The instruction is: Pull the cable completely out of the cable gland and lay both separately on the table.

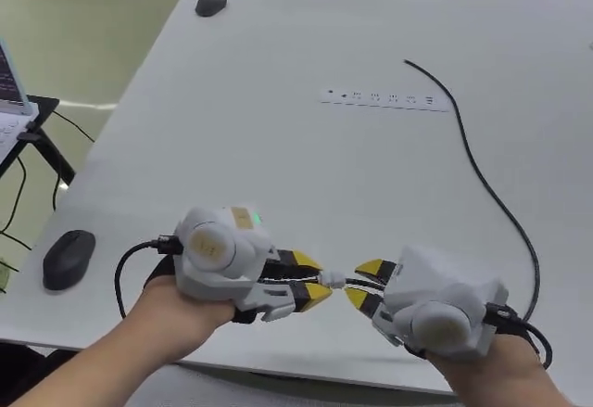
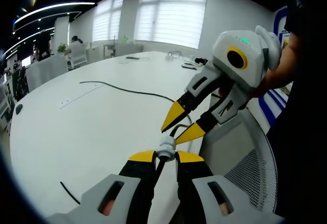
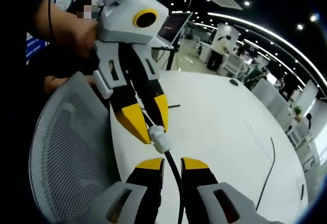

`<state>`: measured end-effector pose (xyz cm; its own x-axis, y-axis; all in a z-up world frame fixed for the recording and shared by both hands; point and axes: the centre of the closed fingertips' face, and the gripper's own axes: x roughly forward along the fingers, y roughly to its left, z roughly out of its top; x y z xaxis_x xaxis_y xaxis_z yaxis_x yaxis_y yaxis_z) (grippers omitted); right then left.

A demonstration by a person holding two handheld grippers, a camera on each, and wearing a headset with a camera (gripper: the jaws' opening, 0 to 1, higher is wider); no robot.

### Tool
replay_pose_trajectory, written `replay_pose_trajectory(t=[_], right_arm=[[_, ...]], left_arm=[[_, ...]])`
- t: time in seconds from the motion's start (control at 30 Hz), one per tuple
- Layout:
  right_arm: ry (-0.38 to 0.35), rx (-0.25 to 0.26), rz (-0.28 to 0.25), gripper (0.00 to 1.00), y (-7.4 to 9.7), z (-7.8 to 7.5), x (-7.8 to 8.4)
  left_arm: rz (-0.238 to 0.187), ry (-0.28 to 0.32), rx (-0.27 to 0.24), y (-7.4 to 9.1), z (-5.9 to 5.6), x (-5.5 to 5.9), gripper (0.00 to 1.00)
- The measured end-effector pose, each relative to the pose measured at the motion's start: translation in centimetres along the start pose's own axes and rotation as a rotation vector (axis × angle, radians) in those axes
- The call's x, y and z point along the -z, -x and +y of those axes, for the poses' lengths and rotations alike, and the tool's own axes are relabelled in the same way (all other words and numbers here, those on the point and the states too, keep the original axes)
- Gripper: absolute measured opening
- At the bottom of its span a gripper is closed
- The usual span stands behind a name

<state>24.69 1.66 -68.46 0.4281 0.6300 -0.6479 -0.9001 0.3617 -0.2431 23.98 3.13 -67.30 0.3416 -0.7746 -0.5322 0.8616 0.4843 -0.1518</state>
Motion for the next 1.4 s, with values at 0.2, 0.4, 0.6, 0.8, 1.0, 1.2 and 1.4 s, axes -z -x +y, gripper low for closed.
replay_pose_trajectory(t=[0.2, 0.4, 0.6, 0.8, 1.0, 1.2, 1.4], right_arm=[[0.007, 0.007, -0.022, 0.02, 0.1, -0.1, -0.2], [-0.018, 0.013, -0.022, 0.01, 0.1, -0.1, 0.0], [-0.054, 0.020, -0.025, 0.01, 0.3, -0.3, 0.4], [-0.107, 0.059, -0.022, 0.01, 0.7, -1.6, 1.5], [-0.270, 0.085, -0.020, 0.01, 1.2, -3.1, 3.8], [-0.404, 0.114, -0.010, 0.02, 1.5, -4.4, 6.3], [-0.568, 0.128, 0.001, 0.01, 1.3, -4.7, 8.4]], left_arm=[[-0.013, 0.009, -0.003, 0.1, 0.0, -0.1, 0.15], [-0.015, 0.009, -0.003, 0.0, 0.0, -0.2, 0.15], [-0.021, 0.015, -0.003, 0.0, -0.1, -0.2, 0.15], [-0.025, 0.017, -0.008, 0.0, 0.0, -0.4, 0.15], [-0.037, 0.031, -0.013, 0.2, 0.3, -0.7, 0.15], [-0.039, 0.028, -0.013, 0.1, 0.2, -0.9, 0.15], [-0.039, 0.024, -0.017, 0.0, 0.3, -0.9, 0.15]])
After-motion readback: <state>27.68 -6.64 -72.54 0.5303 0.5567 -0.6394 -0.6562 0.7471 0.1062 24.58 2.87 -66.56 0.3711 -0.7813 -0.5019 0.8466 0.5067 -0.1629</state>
